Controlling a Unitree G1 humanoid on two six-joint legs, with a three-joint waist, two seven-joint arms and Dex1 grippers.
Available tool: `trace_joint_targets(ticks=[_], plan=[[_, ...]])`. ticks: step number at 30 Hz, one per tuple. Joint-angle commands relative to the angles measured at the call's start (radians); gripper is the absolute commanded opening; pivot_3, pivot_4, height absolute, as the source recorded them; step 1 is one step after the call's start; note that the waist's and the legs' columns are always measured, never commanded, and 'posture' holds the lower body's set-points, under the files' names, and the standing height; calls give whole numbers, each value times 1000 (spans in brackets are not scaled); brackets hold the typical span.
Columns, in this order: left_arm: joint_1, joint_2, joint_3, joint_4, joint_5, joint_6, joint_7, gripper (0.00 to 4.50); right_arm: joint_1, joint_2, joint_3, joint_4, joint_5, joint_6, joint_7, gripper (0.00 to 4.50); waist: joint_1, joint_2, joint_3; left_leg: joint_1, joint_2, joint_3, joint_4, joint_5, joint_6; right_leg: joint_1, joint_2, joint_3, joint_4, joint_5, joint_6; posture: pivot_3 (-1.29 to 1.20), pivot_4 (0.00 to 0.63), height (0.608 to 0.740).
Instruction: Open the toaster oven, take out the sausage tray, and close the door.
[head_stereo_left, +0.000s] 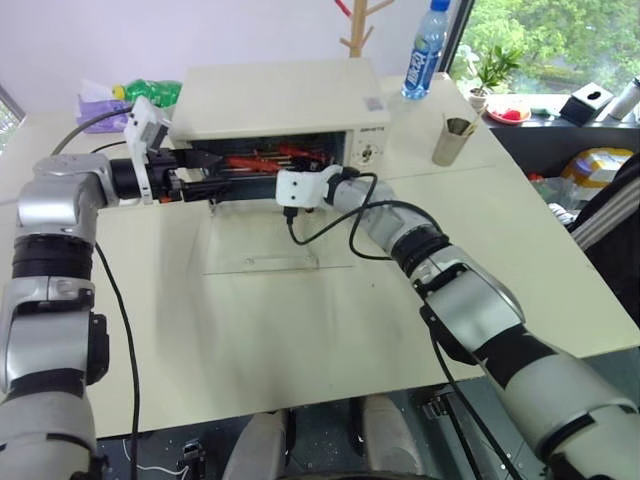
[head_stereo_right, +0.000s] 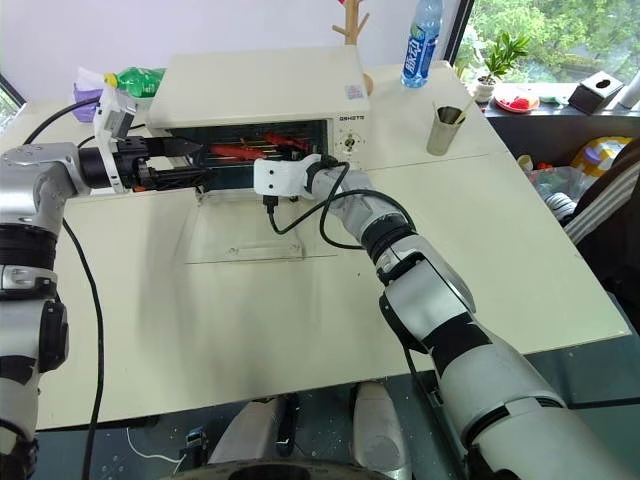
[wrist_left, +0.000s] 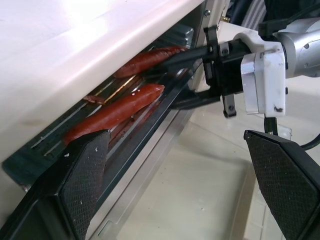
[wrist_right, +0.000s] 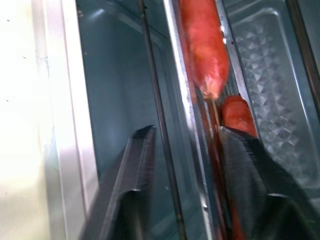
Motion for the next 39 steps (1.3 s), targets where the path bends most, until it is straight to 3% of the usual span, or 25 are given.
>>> trace_joint_targets(ticks=[1,17,30,39], plan=[[-16,21,36,-22,-9,-3,1,4500,-20,3,4,-15,-3,-13,-4,48,0,-1,0,0,0,0,0,0,0,0,0,0,0,0,0,0,150,740],[-30,6,26,19,-1,-17,-8,4500,38,-29,5,-95,-11,-12,3,48,3,-1,0,0,0,0,0,0,0,0,1,0,0,0,0,0,150,740],[-70,-20,16,91,28,-53,-22,4500,179,-72,-13,-412,14,63,107,48,2,-1,-1,0,0,0,1,0,0,1,0,0,0,0,0,0,150,740],[-93,-27,9,143,51,-72,-40,4500,395,-152,-54,-825,59,171,267,48,6,-1,-1,0,0,0,2,0,0,2,0,0,0,0,0,0,150,740]])
